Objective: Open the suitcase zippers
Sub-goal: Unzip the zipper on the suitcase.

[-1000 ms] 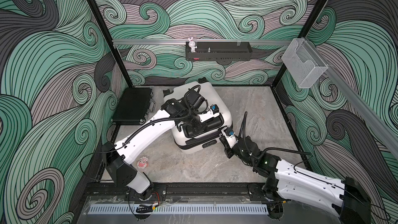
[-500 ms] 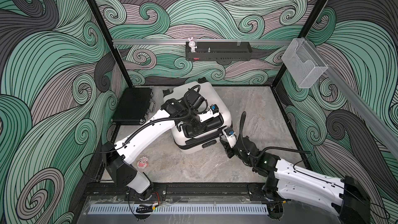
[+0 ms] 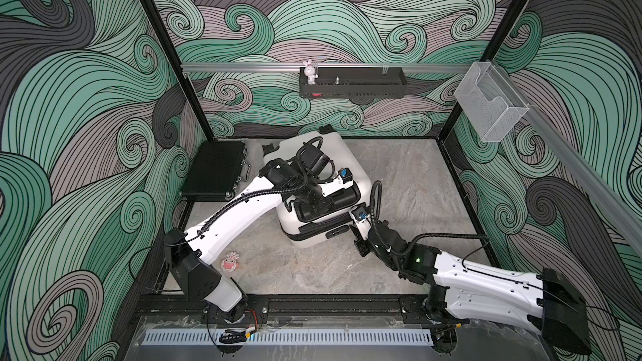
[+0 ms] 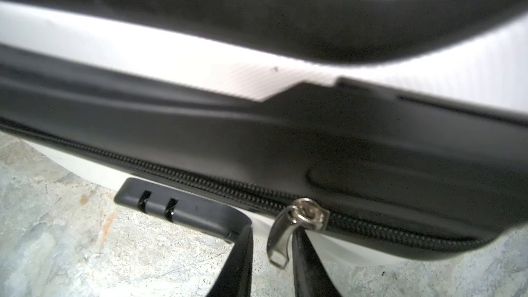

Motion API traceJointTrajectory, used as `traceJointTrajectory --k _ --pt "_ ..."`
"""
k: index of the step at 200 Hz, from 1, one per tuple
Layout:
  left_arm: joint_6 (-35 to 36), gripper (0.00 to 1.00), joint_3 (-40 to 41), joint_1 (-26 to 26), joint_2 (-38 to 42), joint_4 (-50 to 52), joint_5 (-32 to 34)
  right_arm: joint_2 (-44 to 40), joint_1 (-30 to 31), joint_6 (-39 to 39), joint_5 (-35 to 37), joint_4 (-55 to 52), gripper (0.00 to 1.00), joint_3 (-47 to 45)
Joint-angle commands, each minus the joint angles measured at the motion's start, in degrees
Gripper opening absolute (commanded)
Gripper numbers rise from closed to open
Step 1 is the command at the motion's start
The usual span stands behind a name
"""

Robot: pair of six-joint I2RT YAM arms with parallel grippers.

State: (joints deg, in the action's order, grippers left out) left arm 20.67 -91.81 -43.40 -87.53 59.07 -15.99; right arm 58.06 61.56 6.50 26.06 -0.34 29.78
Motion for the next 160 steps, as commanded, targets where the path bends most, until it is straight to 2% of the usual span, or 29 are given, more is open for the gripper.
traceJointTrajectory --k 1,52,61,103,110,125,160 --pt "0.5 0.0 -3.4 0.4 5.6 -8.2 -1.1 -1.5 0.4 0.8 4.1 -1.4 0.19 1.2" --pt "0.7 0.0 -3.1 0.4 5.6 -8.2 -0.5 -7.5 0.4 -0.4 4.0 -0.7 0.11 -1.8" --pt "0.7 0.0 -3.0 0.3 5.6 -8.2 -0.5 -8.0 0.4 -0.9 3.3 0.3 0.07 -2.4" --pt "0.5 0.0 -3.1 0.3 5.6 -8.1 -0.5 -7.4 0.3 -1.1 3.0 1.8 0.04 -3.2" --pt "0.5 0.0 -3.0 0.3 5.7 -8.1 -0.5 -7.1 0.2 -0.8 3.1 1.8 0.06 -3.2" --pt "0.4 0.0 -3.0 0.3 5.6 -8.1 -0.6 -6.9 0.2 -0.1 3.2 1.4 0.2 -3.0" --pt "0.0 0.0 -3.1 0.3 5.7 -8.3 -1.2 -5.7 0.2 0.2 3.2 1.8 0.29 -2.7"
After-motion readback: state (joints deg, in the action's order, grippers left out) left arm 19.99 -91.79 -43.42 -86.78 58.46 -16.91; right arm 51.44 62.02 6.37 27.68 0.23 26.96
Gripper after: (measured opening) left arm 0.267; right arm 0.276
